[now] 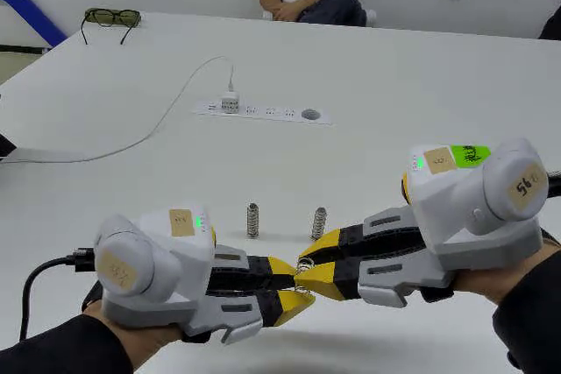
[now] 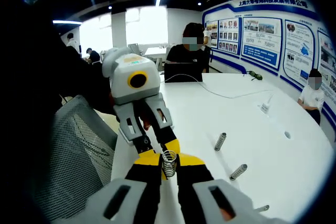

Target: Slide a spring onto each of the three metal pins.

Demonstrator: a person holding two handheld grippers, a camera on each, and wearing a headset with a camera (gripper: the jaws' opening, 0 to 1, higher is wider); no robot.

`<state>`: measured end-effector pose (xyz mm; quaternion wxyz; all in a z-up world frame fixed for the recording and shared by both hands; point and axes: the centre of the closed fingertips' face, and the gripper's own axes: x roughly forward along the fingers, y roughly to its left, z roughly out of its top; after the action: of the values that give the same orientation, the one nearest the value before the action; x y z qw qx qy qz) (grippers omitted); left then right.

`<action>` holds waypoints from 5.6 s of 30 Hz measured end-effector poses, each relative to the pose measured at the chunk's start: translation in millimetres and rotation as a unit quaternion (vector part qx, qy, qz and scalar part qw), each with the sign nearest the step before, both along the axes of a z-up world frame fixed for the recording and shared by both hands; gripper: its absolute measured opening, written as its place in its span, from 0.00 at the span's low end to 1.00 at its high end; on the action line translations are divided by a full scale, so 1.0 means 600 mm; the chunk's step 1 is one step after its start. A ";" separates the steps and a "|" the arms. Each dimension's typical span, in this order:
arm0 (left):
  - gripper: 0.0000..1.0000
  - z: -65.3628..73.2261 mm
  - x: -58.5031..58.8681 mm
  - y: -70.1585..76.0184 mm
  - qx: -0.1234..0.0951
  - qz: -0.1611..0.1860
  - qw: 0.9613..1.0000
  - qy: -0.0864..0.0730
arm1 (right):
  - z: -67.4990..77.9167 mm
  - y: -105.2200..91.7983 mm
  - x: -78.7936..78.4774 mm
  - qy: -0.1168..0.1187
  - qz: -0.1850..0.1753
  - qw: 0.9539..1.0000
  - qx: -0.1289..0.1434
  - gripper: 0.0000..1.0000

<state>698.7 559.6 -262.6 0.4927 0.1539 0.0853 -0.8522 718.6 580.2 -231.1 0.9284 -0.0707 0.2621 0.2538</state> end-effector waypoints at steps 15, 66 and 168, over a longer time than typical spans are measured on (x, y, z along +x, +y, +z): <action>0.17 0.001 0.005 -0.001 -0.007 0.006 1.000 -0.011 | 0.001 -0.005 0.002 -0.001 -0.006 1.000 -0.010 0.12; 0.56 0.007 0.027 0.003 0.003 0.062 0.998 0.027 | 0.023 -0.083 -0.024 -0.015 -0.072 0.997 -0.020 0.12; 0.53 -0.020 0.035 0.006 0.026 0.070 0.997 0.036 | -0.033 -0.329 -0.029 -0.023 -0.305 0.952 -0.033 0.12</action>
<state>719.9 563.2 -274.9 0.5439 0.1296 0.1353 -0.8179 701.4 383.1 -251.0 0.9646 -0.0238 0.2576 -0.0516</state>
